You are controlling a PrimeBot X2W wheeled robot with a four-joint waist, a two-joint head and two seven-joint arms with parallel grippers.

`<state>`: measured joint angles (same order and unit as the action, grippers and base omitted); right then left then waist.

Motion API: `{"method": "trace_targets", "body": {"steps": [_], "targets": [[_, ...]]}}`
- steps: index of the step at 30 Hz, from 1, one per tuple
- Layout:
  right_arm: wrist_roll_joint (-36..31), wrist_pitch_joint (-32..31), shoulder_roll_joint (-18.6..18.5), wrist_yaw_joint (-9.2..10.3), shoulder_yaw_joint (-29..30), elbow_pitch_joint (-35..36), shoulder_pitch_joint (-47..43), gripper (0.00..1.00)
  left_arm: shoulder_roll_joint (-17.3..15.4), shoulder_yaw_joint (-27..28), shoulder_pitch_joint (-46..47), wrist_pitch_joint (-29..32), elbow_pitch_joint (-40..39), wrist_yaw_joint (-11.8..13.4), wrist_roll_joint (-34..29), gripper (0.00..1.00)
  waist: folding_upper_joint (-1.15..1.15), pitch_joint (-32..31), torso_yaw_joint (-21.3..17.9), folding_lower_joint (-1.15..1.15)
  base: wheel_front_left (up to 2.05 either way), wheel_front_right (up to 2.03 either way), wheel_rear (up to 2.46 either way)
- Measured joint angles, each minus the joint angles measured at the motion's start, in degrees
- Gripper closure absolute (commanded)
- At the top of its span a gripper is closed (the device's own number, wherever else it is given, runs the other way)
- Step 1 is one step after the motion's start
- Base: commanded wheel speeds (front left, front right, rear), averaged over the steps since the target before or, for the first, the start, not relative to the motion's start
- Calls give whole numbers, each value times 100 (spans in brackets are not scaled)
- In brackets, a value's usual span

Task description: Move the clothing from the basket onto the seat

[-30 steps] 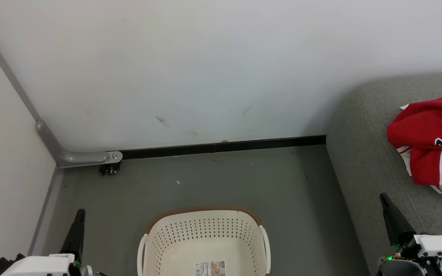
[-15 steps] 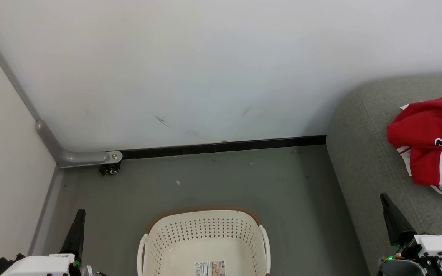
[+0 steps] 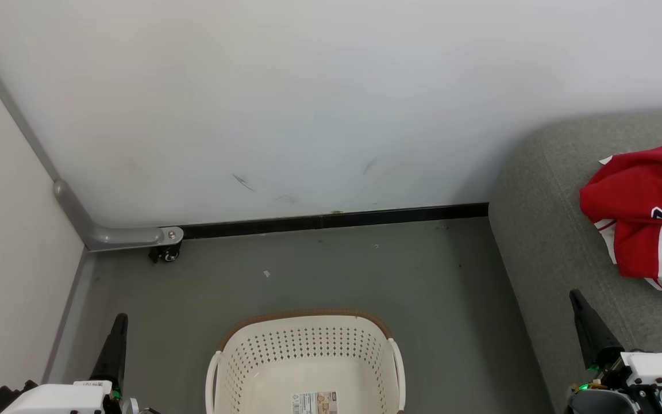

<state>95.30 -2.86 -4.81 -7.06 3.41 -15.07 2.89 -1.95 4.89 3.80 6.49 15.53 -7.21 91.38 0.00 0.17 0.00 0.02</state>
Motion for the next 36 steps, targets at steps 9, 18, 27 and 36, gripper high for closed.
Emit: {"method": "trace_targets", "body": {"steps": [9, 18, 27, 36], "targets": [[0, -1, 0, 1, 4, -1, 1, 100, 0, -1, 0, 0, 0, 0, 0, 100, 0, 0, 0, 0, 0, 0, 0], [-1, -9, 1, 0, 13, -2, 1, 100, 0, -1, 0, 0, 0, 0, 0, 100, 0, 0, 0, -1, 0, 0, 0], [-1, -9, 2, 0, 25, -3, 1, 100, 1, -1, 0, 0, 0, 0, 0, 100, 0, 0, 0, 0, 0, 0, 0], [-1, -10, 7, 1, 41, -3, 1, 100, 1, -2, 0, 0, 0, 0, 0, 100, 0, 0, 0, -1, 0, 0, 0]]}}
